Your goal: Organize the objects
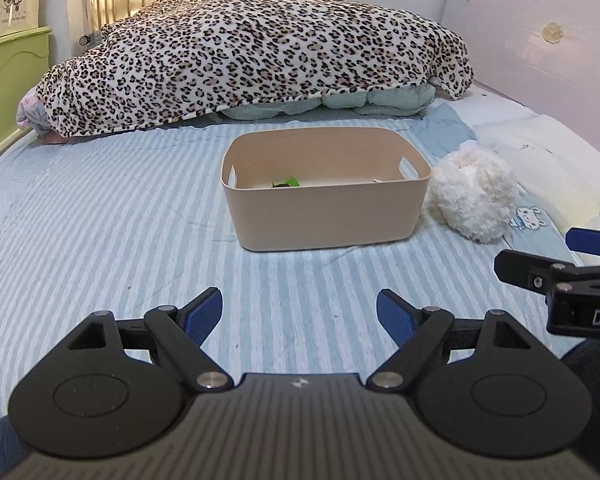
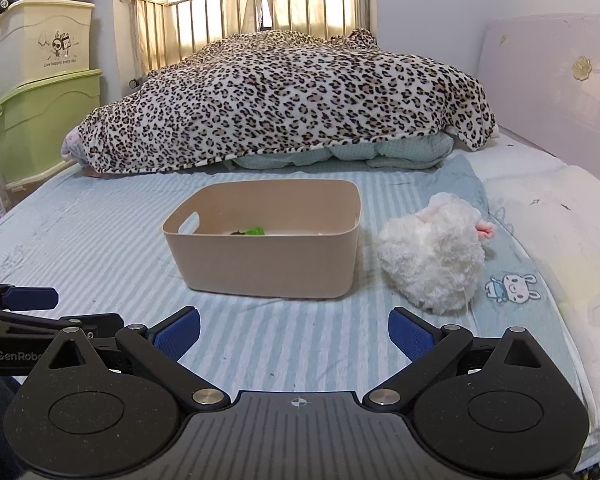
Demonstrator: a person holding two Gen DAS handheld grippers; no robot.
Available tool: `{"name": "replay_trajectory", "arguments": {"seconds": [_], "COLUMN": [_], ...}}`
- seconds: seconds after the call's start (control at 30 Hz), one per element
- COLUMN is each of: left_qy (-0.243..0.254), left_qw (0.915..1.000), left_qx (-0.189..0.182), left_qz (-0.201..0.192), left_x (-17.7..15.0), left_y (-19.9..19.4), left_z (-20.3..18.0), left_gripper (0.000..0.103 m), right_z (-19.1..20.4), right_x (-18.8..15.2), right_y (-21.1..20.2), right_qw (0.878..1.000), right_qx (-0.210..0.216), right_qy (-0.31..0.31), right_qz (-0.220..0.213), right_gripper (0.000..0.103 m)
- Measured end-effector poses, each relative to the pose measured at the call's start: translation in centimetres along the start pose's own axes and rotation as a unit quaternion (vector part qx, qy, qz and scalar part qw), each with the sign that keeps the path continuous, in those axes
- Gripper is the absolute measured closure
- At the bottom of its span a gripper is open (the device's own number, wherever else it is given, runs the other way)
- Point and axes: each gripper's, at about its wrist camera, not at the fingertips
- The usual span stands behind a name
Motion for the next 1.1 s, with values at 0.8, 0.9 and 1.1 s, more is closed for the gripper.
{"name": "replay_trajectory", "arguments": {"seconds": [0.8,0.9,1.1], "left_qy": [0.002,0.002,0.002], "left_qw": [0.9998,0.9997,0.9995], "left_qx": [-0.013,-0.017,-0.023], "left_qz": [-0.014,-0.016,-0.021], "left_x": [-1.2,-1.1,-1.0], "left_y": [-4.5,-4.8,-5.4], "left_z": [-0.3,-0.4,-0.5], "left_gripper": [0.018,0.018,0.018], "right_z": [-0.1,-0.1,-0.1], "right_x": [-0.9,-0.9,-0.9], "right_y": [-3.7,-3.9,-4.3], "right_qw": [1.000,1.000,1.000], "right_qx": [0.013,0.012,0.015], "right_qy": [0.020,0.016,0.016], "right_qz": [-0.003,-0.003,-0.002], "right_gripper": [0.001,0.001,0.001]}}
Point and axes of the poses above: each gripper's, at about its wrist camera, not at the fingertips, and y roughly the way its jaws point, z to its left, x to its top, and after that the axes turned 10 degrees about -z, right-handed
